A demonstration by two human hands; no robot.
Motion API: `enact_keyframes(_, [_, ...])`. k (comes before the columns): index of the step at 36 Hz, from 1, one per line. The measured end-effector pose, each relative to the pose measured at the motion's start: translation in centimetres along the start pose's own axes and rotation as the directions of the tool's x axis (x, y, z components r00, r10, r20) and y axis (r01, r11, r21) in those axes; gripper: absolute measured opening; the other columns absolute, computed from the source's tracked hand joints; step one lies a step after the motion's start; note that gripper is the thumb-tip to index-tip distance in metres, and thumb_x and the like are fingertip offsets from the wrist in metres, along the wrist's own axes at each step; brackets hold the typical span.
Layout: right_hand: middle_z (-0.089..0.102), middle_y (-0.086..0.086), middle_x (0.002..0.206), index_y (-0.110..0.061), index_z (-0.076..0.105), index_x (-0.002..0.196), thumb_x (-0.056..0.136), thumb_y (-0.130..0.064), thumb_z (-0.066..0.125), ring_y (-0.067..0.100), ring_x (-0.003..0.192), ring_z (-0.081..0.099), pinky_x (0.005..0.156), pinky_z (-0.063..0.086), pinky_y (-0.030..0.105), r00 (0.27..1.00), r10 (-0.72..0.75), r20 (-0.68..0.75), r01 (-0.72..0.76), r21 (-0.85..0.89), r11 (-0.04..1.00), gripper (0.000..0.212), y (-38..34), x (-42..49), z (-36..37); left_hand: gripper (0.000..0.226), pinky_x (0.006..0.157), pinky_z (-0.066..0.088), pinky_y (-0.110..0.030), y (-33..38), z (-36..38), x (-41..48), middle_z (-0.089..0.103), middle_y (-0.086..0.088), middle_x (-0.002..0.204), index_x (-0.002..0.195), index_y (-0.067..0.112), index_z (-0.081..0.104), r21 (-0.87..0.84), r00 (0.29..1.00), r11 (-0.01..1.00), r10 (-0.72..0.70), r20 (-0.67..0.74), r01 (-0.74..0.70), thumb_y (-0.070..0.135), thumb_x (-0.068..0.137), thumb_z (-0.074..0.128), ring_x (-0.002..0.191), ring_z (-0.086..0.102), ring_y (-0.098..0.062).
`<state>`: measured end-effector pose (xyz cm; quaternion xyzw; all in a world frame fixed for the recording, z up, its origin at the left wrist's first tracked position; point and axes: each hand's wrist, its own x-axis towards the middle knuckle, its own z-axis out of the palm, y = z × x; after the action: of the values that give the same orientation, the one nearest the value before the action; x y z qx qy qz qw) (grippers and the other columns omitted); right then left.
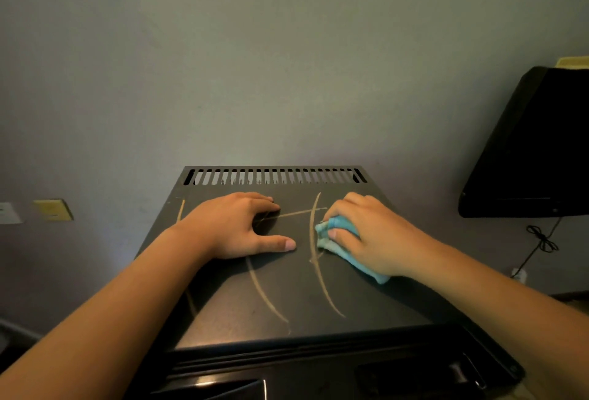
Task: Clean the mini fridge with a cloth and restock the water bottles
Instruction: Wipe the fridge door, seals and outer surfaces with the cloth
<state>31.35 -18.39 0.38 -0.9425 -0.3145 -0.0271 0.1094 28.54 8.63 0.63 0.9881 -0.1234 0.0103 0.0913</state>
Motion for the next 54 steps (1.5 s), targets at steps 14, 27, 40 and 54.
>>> enact_keyframes(14, [0.049,-0.002,0.126,-0.029,0.055,0.126,0.101,-0.041,0.052,0.025,0.119,0.047,0.097,0.044,0.046,0.999,0.050,-0.003,-0.050,-0.031,0.998,0.027,-0.7,2.9,-0.8,0.111,0.114,0.040,-0.039,0.5,-0.3,-0.3,0.048,0.014,0.152,0.144,0.036,0.053,-0.030,1.000,0.999,-0.015,-0.003,0.015,0.103,0.056,0.041,0.138,0.047,-0.012])
enact_keyframes(27, [0.047,0.004,0.136,-0.026,0.052,0.134,0.103,-0.038,0.050,0.031,0.127,0.043,0.103,0.042,0.049,0.995,0.104,0.007,-0.103,-0.039,0.994,0.033,-0.2,6.0,-1.0,0.094,0.114,0.039,-0.038,0.5,-0.6,-0.3,0.041,0.016,0.157,0.147,0.036,0.049,-0.034,1.000,0.999,-0.015,0.027,0.016,0.092,0.072,0.050,0.141,0.043,-0.011])
enact_keyframes(40, [0.047,-0.010,0.115,-0.033,0.057,0.123,0.100,-0.041,0.056,0.018,0.117,0.046,0.096,0.041,0.040,0.991,-0.117,0.069,0.114,0.046,0.992,0.025,-2.0,2.4,-1.1,0.095,0.115,0.039,-0.042,-0.1,-0.3,-0.2,0.041,0.014,0.157,0.148,0.038,0.047,-0.038,0.999,0.999,0.002,0.033,0.000,0.095,0.072,0.045,0.142,0.042,-0.013])
enact_keyframes(54, [0.047,-0.014,0.120,-0.040,0.056,0.123,0.101,-0.041,0.053,0.012,0.116,0.044,0.101,0.040,0.038,0.974,-0.209,0.085,0.203,0.074,0.976,0.023,-3.7,-1.6,-1.1,0.082,0.116,0.037,-0.041,-0.3,-0.1,0.1,0.044,0.011,0.156,0.147,0.035,0.050,-0.040,0.999,0.998,0.039,-0.002,-0.039,0.083,0.080,0.053,0.142,0.043,-0.012])
